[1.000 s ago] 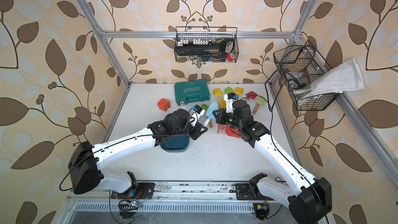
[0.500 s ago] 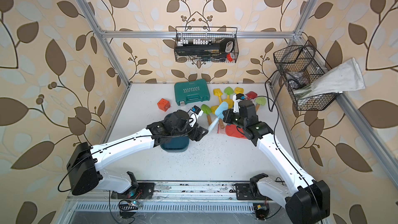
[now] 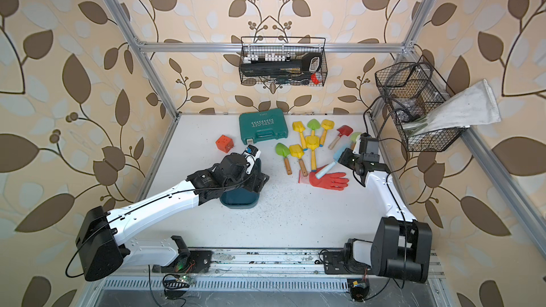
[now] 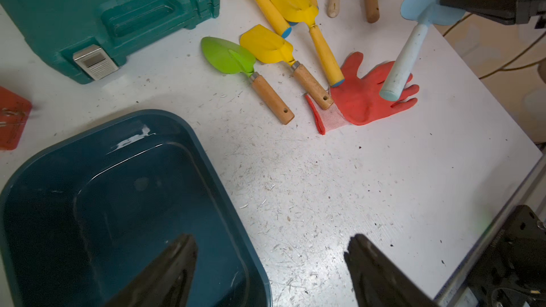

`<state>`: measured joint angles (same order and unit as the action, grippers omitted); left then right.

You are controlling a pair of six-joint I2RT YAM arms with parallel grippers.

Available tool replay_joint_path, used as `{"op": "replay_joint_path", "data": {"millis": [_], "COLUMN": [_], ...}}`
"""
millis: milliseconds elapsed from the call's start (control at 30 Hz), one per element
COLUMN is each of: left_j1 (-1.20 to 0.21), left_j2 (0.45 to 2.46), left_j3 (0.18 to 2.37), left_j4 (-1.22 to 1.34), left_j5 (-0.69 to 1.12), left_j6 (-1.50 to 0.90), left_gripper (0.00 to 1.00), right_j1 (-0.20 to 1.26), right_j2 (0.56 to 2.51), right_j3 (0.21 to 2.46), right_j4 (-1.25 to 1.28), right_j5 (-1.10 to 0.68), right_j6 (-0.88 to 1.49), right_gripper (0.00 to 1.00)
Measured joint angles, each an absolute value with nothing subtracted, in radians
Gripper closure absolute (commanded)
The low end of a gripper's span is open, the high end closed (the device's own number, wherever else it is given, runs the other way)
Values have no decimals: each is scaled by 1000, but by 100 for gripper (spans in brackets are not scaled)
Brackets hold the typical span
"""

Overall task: Take the shovel out of the storage box
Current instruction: Place the shovel at the center of the board.

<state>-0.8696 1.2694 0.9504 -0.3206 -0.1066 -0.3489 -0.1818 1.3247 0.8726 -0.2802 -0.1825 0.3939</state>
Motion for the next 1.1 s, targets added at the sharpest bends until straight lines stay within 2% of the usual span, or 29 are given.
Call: {"op": "replay_joint_path", "data": {"millis": [600,1100], "left_j1": [-869,-869], "left_j2": [1192,1172], "left_j3": [913,897], "left_j4": [-344,-343], "left_j5": [-167,-201], "left_j6": [-392,-394], "left_gripper": [15,15], "right_j1": [-252,-271], "right_j2": [1656,1873], "right_j3": [1129,1330], "right_j4": [-190,-193], "right_j5": [-159,-150], "right_j6": [94,44], "right_gripper": [100,100]}}
